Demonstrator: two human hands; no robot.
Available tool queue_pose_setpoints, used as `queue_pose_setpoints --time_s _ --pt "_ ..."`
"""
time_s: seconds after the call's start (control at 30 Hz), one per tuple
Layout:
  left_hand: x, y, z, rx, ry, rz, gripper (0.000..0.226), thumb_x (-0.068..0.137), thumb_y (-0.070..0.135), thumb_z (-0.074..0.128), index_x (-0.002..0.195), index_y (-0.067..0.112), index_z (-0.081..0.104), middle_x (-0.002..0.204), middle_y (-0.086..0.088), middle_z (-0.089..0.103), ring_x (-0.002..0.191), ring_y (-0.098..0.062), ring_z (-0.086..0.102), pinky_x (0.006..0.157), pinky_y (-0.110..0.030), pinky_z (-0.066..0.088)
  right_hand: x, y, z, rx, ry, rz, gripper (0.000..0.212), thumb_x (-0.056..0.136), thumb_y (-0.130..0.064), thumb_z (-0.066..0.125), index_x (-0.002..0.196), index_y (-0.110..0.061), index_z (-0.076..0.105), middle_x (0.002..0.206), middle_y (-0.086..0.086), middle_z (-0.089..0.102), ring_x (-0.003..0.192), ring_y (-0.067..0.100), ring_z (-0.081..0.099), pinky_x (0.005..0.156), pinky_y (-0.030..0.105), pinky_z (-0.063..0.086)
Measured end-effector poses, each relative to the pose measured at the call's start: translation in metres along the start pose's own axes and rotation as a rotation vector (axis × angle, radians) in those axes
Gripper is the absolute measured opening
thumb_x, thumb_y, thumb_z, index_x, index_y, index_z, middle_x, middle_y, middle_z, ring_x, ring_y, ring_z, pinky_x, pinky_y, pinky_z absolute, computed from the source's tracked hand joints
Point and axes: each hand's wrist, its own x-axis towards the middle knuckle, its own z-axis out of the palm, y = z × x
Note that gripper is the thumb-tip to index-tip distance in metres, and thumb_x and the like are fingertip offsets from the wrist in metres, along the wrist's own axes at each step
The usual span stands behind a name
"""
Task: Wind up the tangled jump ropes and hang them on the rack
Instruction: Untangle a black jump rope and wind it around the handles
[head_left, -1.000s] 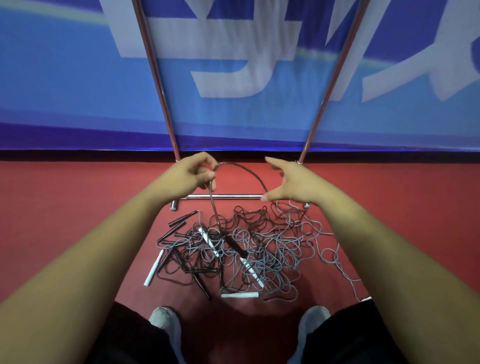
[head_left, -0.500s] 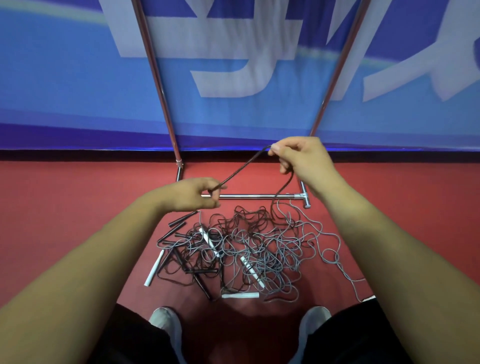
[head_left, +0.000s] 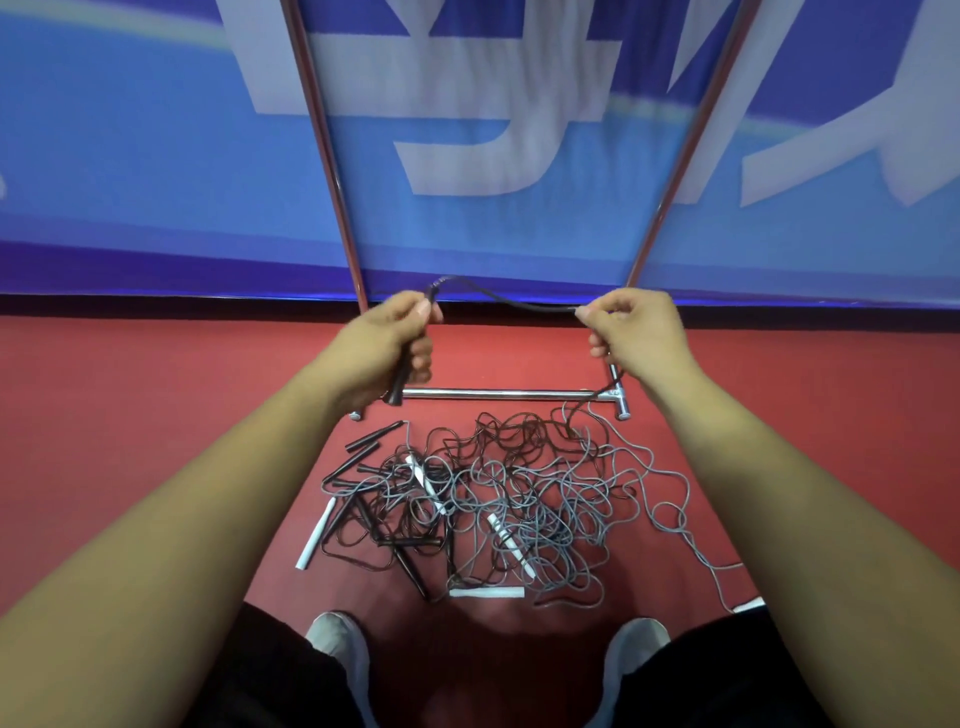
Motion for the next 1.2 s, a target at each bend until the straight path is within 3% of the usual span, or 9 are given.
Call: queue_pose_setpoints --time_s 0.17,0.3,0.47,0.67,0.77,0.9,1.0,1.1,1.2 --pt "0.014 0.009 -0.019 -0.605 0.265 0.052 0.027 0.108 0.026 0.039 0.086 0.017 0.051 0.054 0.005 0.032 0.044 -0.007 0.032 0.047 -0.020 0.032 0.000 0.014 0.001 -0.397 -0.408 0.009 0.019 0.088 -0.018 0.074 0.076 -0.003 0.071 0.068 0.006 0.069 0.060 0.014 0.058 0.061 0.027 0.050" --pt "0.011 0.016 -0.037 -0.775 0.327 0.048 0.025 0.106 0.018 0.038 0.086 0.012 0.052 0.061 0.004 0.037 0.047 -0.008 0.037 0.048 -0.020 0.034 -0.003 0.029 -0.003 -0.442 -0.562 0.193 0.024 0.094 -0.021 0.068 0.075 -0.005 0.067 0.073 0.010 0.071 0.054 0.010 0.058 0.044 0.017 0.041" --pt "0.000 0.019 -0.023 -0.293 0.227 -0.007 0.016 0.106 0.013 0.040 0.097 0.012 0.053 0.070 -0.004 0.061 0.055 -0.017 0.059 0.049 -0.022 0.047 -0.009 0.015 0.006 -0.290 -0.522 0.119 0.025 0.087 -0.015 0.075 0.079 0.008 0.069 0.062 0.009 0.070 0.051 0.013 0.061 0.038 0.013 0.037" --pt "-0.009 0.012 0.019 0.068 -0.057 -0.014 0.013 0.099 0.001 0.051 0.098 0.012 0.044 0.097 -0.015 0.075 0.044 -0.018 0.050 0.036 -0.020 0.029 -0.030 -0.019 0.026 -0.334 -0.888 -0.032 0.027 0.088 -0.021 0.075 0.070 -0.002 0.071 0.060 0.005 0.069 0.052 0.009 0.058 0.057 0.016 0.045" --pt "-0.014 0.013 0.023 0.252 -0.217 -0.037 0.014 0.097 0.007 0.058 0.107 0.007 0.049 0.081 -0.006 0.075 0.039 -0.012 0.040 0.039 -0.019 0.020 -0.034 -0.034 0.030 -0.198 -0.816 -0.112 0.023 0.090 -0.023 0.072 0.083 -0.001 0.074 0.054 -0.002 0.065 0.052 0.008 0.054 0.059 0.016 0.042" --pt "-0.016 0.016 0.020 0.376 -0.283 -0.037 0.019 0.089 0.023 0.072 0.093 0.010 0.058 0.063 -0.004 0.050 0.042 -0.009 0.035 0.039 -0.018 0.024 -0.024 -0.036 0.025 -0.047 -0.667 -0.171 0.016 0.088 -0.017 0.073 0.089 -0.001 0.074 0.057 0.001 0.063 0.058 0.011 0.057 0.064 0.020 0.046" --pt "-0.008 0.021 0.017 0.054 -0.105 0.005 0.017 0.095 0.005 0.057 0.080 0.011 0.053 0.054 0.005 0.040 0.038 -0.004 0.027 0.035 -0.016 0.016 -0.015 -0.025 0.021 -0.247 -0.668 -0.232 0.009 0.090 -0.017 0.071 0.084 -0.010 0.071 0.067 0.005 0.069 0.057 0.003 0.053 0.058 0.015 0.041" --pt "-0.003 0.027 0.001 -0.340 -0.061 0.027 0.017 0.093 0.008 0.051 0.077 0.014 0.047 0.057 0.007 0.037 0.037 0.001 0.024 0.032 -0.013 0.014 -0.007 -0.009 0.010 -0.385 -0.636 -0.178 0.024 0.097 -0.024 0.063 0.083 -0.006 0.068 0.075 0.007 0.072 0.055 0.000 0.052 0.057 0.014 0.039" --pt "-0.001 0.027 -0.009 -0.436 -0.013 0.012 0.012 0.093 0.012 0.051 0.081 0.011 0.049 0.060 0.007 0.039 0.038 0.000 0.026 0.031 -0.012 0.017 -0.001 0.006 -0.001 -0.482 -0.680 -0.060 0.026 0.098 -0.022 0.061 0.085 -0.002 0.071 0.073 0.000 0.070 0.050 -0.006 0.051 0.053 0.008 0.035"
